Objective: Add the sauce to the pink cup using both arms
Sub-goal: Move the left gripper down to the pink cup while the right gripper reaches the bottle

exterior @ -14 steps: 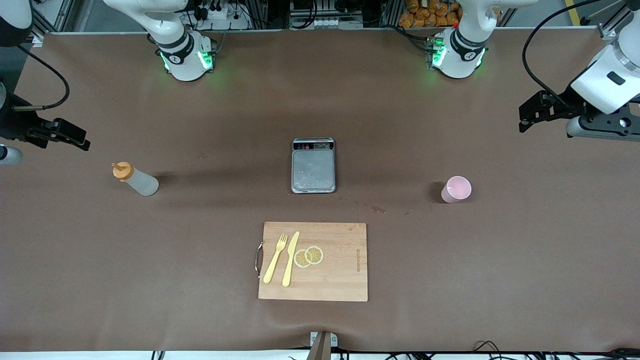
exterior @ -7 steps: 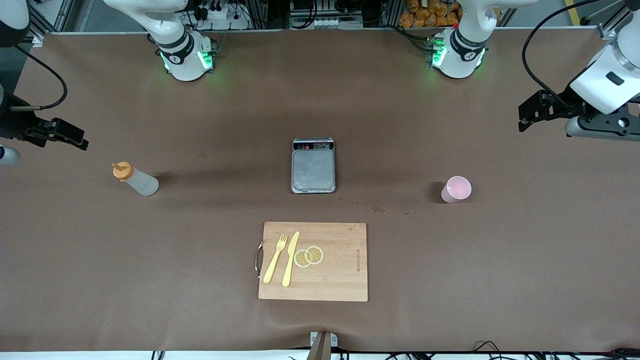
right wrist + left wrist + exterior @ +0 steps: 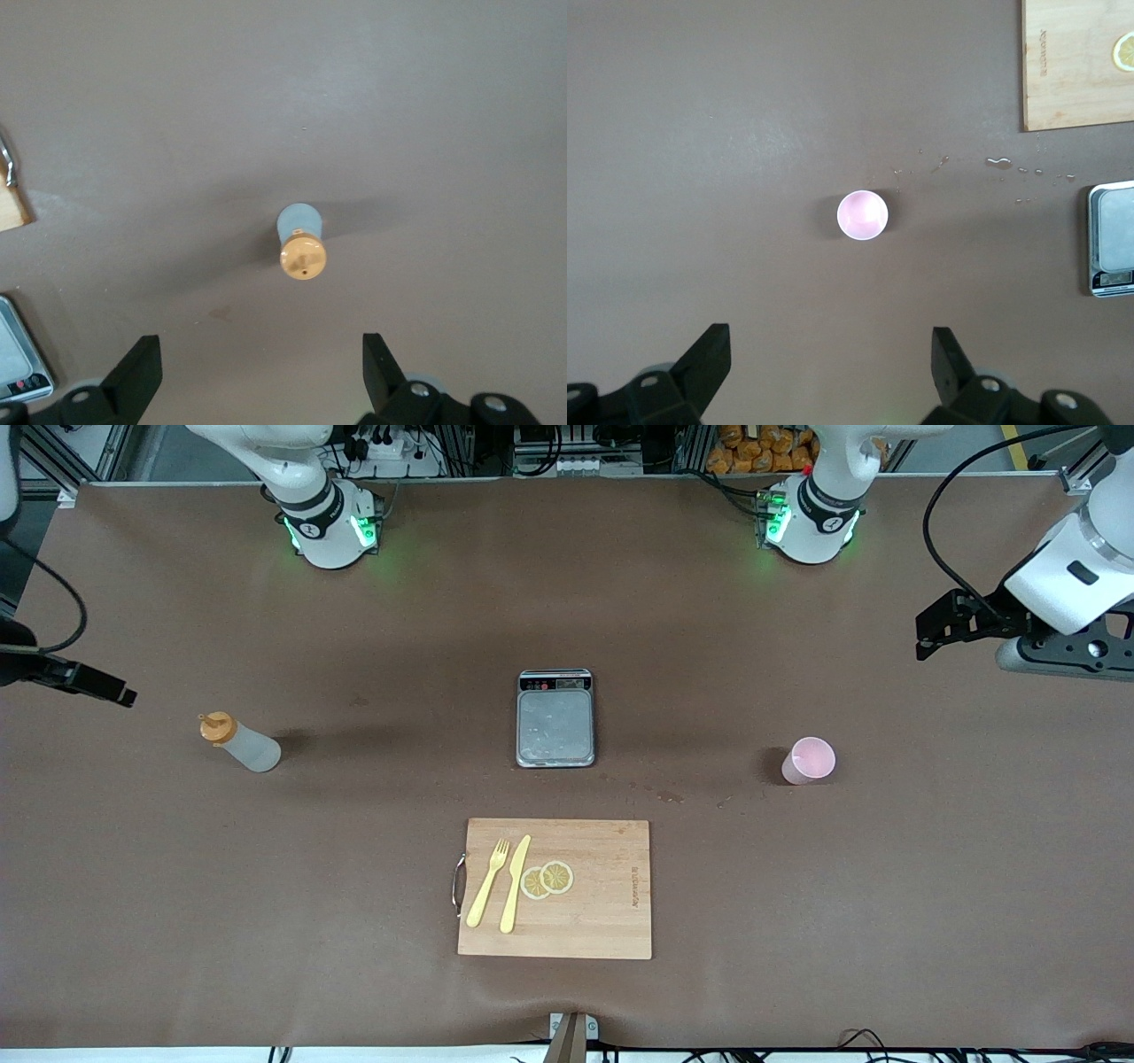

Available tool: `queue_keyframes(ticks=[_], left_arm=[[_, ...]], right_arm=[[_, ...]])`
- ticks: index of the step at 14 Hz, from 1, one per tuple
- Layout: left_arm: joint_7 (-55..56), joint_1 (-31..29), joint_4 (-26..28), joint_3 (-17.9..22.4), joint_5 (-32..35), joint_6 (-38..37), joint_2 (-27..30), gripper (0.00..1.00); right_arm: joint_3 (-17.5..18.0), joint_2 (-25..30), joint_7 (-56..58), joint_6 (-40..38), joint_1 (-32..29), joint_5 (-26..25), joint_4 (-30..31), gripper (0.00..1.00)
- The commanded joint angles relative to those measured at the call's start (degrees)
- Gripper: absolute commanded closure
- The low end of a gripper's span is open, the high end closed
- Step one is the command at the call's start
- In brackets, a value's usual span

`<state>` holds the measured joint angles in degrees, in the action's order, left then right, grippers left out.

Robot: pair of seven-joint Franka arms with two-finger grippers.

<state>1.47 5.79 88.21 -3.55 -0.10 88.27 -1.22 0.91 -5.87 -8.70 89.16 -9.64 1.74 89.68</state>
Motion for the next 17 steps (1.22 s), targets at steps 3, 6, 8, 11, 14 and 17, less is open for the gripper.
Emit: queue_keyframes(ticks=[3,6,8,11,14,17], left_arm=[[0.8,-0.6,6.2,-0.8,0.3,4.2,-0.9,0.00],[1.4,-0.1,13.5,-0.9,-1.0,12.3,-1.4,0.00],[2.0,0.0,18.3,-1.1,-1.0,19.0,-1.8,0.00],[2.0,-0.2,25.7,-1.1,-1.0,28.9,-2.9,0.00],[2.0,-0.7,27.4,-1.0,-0.9,34.1,-8.1,0.00],[2.0,-1.2,30.5,-1.0,-0.9,40.3,-11.7,0.00]], right_arm=[[0.6,-3.8,-3.9,-1.4,-7.0,3.9,-1.4,0.00],[0.6,-6.3,-9.2,-3.4,-9.4,6.4,-1.5,0.00],[0.6,-8.5,-10.4,-5.3,-11.2,6.5,-1.6,0.00],[0.6,-11.5,-14.8,-7.2,-14.8,11.1,-1.7,0.00],[0.6,-16.4,-15.0,-7.0,-19.4,15.6,-1.8,0.00],[0.6,-20.8,-16.5,-6.8,-22.7,20.9,-1.9,0.00]])
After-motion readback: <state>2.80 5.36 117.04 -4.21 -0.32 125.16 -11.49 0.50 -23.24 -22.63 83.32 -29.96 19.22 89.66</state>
